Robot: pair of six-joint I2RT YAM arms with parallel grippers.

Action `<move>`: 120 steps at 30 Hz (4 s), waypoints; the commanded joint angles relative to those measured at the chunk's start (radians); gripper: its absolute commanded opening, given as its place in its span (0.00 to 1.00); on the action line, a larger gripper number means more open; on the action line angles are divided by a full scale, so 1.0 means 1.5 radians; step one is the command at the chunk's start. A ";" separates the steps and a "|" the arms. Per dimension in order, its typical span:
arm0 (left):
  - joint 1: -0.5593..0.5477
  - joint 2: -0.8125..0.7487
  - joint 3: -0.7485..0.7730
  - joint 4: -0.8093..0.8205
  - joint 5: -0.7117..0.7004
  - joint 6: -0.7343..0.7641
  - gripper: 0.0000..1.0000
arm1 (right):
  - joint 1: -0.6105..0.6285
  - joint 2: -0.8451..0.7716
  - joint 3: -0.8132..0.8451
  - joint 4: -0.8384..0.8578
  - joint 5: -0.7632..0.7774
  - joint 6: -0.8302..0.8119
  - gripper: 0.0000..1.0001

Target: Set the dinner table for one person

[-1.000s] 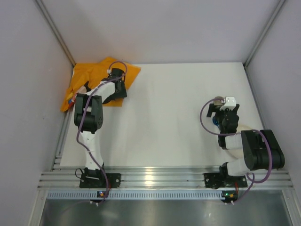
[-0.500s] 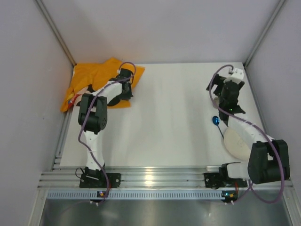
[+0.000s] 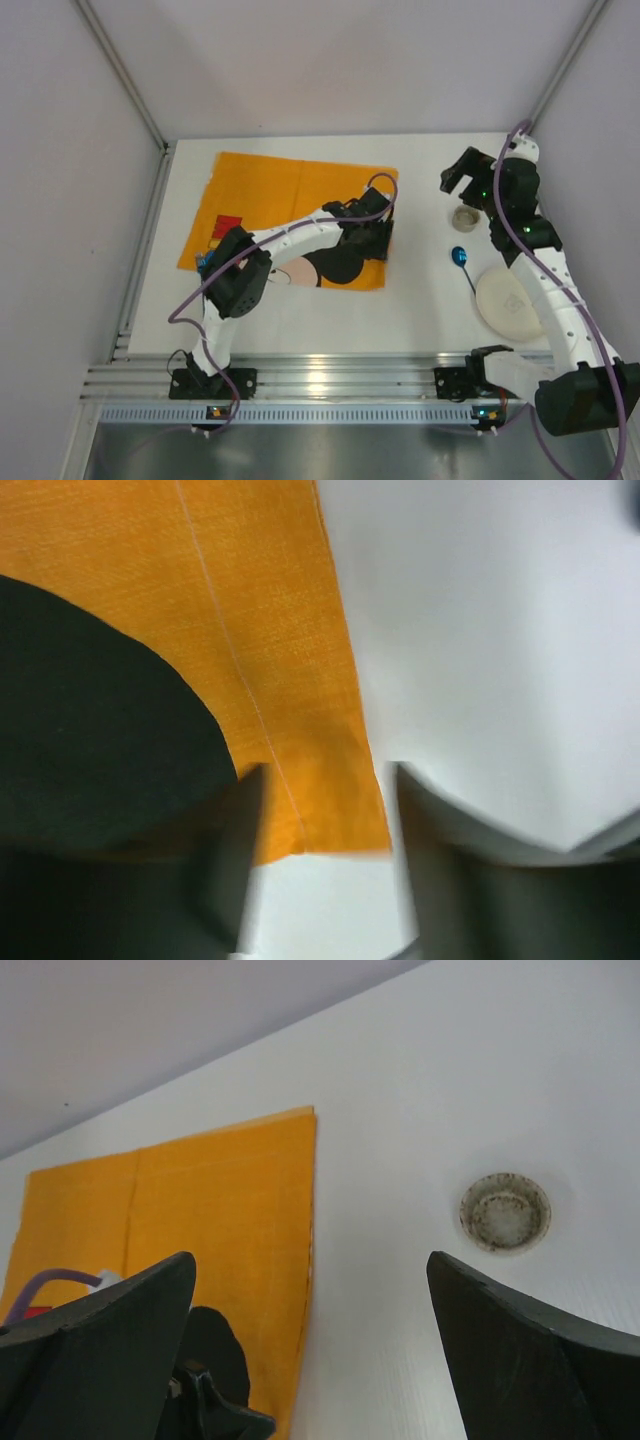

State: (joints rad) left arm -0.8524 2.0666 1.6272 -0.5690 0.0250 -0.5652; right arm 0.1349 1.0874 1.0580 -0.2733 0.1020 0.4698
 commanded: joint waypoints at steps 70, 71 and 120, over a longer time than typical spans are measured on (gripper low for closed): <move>0.488 -0.414 -0.478 -0.186 0.033 0.080 0.74 | 0.003 0.453 0.081 -0.240 -0.153 0.016 0.54; 0.480 -0.405 -0.480 -0.182 0.030 0.079 0.66 | 0.003 0.447 0.082 -0.244 -0.152 0.014 0.55; 0.395 -0.148 -0.385 -0.211 -0.076 0.179 0.17 | -0.160 0.307 0.051 -0.344 -0.151 -0.078 0.56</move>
State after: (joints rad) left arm -0.2550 1.7809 1.0851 -0.9031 -0.0727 -0.2882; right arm -0.0818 1.6047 1.1400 -0.7742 -0.1326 0.3676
